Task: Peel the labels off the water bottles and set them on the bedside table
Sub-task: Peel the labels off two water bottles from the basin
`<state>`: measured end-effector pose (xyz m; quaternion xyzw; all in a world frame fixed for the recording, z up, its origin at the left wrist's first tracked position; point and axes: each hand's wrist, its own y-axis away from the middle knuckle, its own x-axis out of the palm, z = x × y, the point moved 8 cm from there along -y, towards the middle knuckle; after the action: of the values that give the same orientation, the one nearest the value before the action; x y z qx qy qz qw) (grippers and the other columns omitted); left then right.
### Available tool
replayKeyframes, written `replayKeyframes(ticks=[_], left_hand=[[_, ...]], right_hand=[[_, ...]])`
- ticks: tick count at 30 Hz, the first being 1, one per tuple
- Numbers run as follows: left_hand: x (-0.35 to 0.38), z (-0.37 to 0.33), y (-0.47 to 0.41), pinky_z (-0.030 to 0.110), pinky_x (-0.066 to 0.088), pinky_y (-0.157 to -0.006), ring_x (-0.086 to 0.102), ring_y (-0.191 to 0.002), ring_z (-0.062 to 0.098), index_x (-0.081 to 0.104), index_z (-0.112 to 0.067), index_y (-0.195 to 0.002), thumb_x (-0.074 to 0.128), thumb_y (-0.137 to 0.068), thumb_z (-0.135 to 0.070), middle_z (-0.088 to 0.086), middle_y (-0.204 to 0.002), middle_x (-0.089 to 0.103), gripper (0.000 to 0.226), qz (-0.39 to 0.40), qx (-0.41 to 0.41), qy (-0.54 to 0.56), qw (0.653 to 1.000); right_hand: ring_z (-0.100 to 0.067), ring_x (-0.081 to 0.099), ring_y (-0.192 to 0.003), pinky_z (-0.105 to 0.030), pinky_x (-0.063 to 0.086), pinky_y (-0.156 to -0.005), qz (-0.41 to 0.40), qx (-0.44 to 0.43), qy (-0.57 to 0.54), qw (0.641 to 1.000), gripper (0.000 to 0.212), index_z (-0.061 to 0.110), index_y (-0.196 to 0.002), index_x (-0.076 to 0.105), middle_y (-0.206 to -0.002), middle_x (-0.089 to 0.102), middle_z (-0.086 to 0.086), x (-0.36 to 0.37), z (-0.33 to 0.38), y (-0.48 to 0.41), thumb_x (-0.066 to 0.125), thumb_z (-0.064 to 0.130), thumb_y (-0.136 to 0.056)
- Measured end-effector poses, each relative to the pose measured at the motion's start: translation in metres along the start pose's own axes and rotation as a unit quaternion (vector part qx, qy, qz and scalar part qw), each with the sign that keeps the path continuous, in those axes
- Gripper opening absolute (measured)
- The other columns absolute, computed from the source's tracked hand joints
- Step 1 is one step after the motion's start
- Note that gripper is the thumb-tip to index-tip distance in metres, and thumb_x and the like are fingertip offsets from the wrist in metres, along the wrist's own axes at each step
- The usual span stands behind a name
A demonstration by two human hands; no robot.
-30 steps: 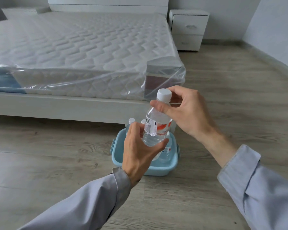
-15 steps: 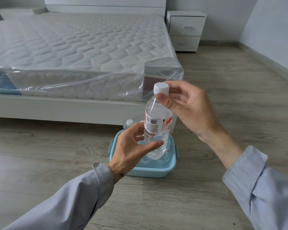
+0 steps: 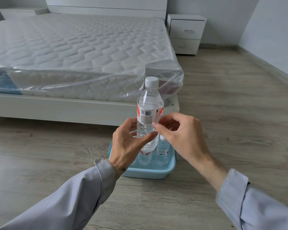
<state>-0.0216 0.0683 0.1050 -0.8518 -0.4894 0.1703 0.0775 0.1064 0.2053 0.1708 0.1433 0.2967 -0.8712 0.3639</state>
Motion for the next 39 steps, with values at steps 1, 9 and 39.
replayKeyframes(ticks=[1, 9, 39], left_hand=[[0.000, 0.000, 0.000, 0.021, 0.062, -0.092, 0.077, -0.102, 0.001, 0.072, -0.017, -0.122, 0.097, -0.072, -0.043, -0.008, -0.110, 0.082, 0.062, -0.004, -0.002, 0.003, 1.000], [-0.001, 0.004, 0.001, 0.022, 0.061, -0.092, 0.077, -0.103, 0.002, 0.072, -0.017, -0.122, 0.098, -0.073, -0.038, -0.008, -0.109, 0.082, 0.059, -0.013, -0.011, -0.017, 1.000], [-0.011, 0.055, 0.033, 0.009, 0.057, -0.086, 0.075, -0.108, 0.002, 0.067, -0.021, -0.114, 0.097, -0.074, -0.017, -0.017, -0.112, 0.078, 0.050, 0.020, -0.077, 0.029, 0.996]], right_hand=[[-0.002, 0.074, -0.073, -0.016, 0.058, -0.067, -0.003, 0.004, -0.005, 1.000, 0.013, 0.020, -0.086, 0.081, -0.075, 0.078, 0.015, 0.001, 0.000, 0.000, 0.087, 0.031, -0.083], [-0.005, 0.073, -0.069, -0.021, 0.059, -0.067, -0.019, 0.031, -0.051, 0.998, 0.006, 0.017, -0.083, 0.081, -0.072, 0.078, 0.010, 0.007, 0.001, 0.001, 0.085, 0.020, -0.086], [0.004, 0.062, -0.063, -0.013, 0.047, -0.064, -0.113, 0.042, 0.075, 0.990, 0.008, 0.024, -0.080, 0.076, -0.071, 0.072, 0.018, -0.074, -0.049, -0.039, 0.081, 0.022, -0.086]])
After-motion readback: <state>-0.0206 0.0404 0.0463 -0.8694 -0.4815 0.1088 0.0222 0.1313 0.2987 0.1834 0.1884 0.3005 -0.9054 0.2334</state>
